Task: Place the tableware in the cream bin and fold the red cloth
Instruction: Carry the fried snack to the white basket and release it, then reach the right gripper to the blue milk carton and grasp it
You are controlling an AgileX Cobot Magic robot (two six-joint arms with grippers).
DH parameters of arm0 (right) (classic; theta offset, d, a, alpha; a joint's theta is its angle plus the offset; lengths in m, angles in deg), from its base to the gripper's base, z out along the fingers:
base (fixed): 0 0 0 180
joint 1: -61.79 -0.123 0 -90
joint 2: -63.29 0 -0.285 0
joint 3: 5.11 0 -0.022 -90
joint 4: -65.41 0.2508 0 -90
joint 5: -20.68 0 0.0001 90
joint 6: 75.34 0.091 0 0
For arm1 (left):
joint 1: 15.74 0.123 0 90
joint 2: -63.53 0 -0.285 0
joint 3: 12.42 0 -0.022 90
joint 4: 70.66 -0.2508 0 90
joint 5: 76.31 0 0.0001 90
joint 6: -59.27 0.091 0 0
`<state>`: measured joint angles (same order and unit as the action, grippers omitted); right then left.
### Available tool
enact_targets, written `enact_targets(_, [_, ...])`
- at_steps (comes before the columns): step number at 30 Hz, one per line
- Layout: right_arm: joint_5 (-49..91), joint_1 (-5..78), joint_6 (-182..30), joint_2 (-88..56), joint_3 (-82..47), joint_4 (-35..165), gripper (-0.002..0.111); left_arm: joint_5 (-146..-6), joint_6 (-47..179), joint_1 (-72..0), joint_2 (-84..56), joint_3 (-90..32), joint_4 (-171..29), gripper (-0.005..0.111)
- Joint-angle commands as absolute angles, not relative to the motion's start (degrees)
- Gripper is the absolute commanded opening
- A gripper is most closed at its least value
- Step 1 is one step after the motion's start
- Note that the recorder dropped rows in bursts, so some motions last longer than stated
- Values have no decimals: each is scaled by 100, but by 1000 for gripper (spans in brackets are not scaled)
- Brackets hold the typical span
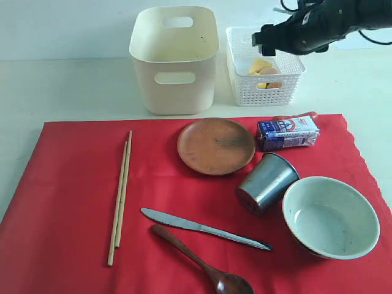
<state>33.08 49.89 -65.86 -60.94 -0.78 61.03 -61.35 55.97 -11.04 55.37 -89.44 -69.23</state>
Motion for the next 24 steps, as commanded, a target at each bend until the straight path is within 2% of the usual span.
enact_targets(1, [4054, 5015, -6639, -5592, -17, 6026, 69, -6155, 5611, -1131, 5575, -8963, -6882, 3])
enact_targets(11, [5543, 4978, -7172, -4581, -17, 6051, 34, -6155, 5611, -1131, 5575, -8963, -6882, 3])
enact_targets(14, [6033, 4949, -7496, -4370, -17, 6086, 27, -6155, 5611, -1131, 5575, -8963, -6882, 3])
enact_targets(21, [7002, 4828, -7684, -4287, -231, 6207, 26, -6155, 5611, -1131, 5575, -8963, -6882, 3])
enact_targets(24, [6969, 4612, -7684, -4311, -524, 6184, 32, -6155, 5611, -1131, 5575, -8963, -6882, 3])
